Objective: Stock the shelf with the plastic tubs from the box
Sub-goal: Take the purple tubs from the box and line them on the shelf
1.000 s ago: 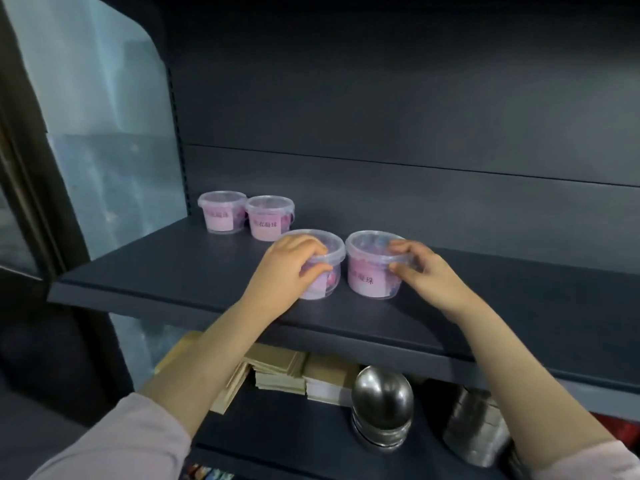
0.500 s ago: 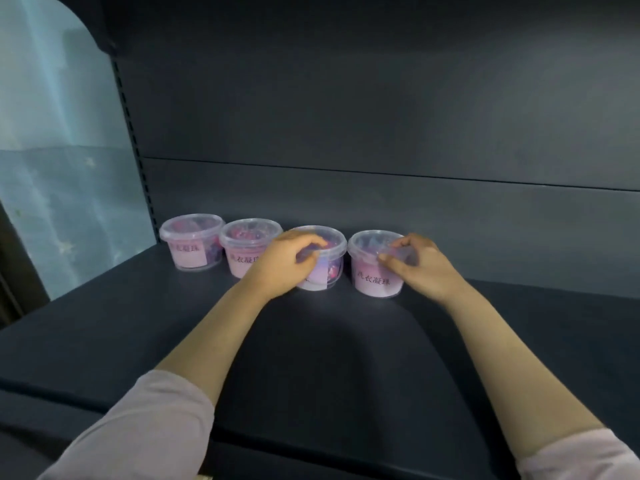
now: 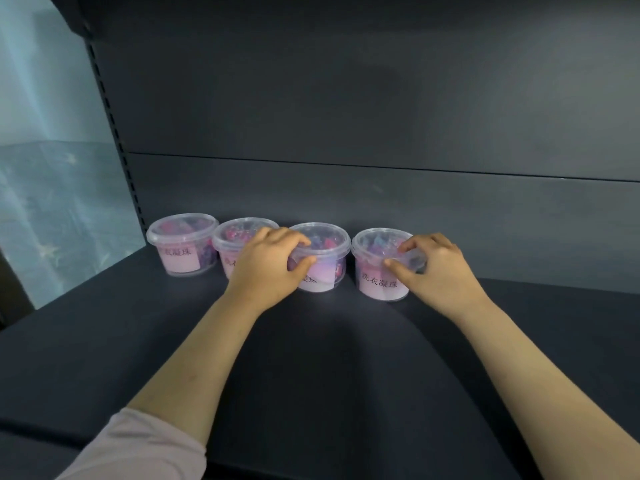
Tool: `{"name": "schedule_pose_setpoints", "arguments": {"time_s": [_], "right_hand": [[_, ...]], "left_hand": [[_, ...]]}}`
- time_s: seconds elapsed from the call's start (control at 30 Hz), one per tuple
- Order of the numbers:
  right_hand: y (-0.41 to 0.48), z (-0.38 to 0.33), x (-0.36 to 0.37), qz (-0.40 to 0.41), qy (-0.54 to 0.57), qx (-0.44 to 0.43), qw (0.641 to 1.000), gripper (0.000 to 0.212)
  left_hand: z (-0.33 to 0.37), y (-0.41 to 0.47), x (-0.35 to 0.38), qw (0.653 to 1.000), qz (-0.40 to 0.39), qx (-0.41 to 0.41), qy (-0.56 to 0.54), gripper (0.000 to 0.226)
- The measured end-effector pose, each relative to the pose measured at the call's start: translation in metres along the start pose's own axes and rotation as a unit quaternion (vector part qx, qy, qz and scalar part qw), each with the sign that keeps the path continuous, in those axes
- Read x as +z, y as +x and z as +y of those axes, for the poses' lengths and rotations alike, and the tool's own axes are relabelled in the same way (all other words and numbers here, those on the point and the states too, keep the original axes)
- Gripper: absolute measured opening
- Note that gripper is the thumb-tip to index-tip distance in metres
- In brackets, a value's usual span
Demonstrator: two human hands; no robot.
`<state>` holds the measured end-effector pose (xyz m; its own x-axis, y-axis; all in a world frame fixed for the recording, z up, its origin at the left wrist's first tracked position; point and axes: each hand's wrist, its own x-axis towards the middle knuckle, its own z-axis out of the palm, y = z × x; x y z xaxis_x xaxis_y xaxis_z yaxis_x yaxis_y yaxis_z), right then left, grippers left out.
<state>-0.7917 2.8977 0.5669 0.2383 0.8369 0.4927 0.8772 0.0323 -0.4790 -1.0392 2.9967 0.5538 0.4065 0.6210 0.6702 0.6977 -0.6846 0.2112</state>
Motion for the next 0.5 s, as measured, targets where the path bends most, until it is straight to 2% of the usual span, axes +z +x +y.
{"name": "schedule_pose_setpoints", "arguments": {"time_s": [0.33,0.5], "right_hand": [[-0.003,0.003,0.005,0.015,0.034,0.004,0.999,0.031],[-0.014,-0.016,0.000,0.003,0.033,0.037,0.999,0.041]], "left_hand": [[0.005,-0.001,0.007,1.000,0.006,-0.017,0.015,0.033],[0.006,0.001,0.004,1.000,-0.009,-0.020,0.018,0.036]]}}
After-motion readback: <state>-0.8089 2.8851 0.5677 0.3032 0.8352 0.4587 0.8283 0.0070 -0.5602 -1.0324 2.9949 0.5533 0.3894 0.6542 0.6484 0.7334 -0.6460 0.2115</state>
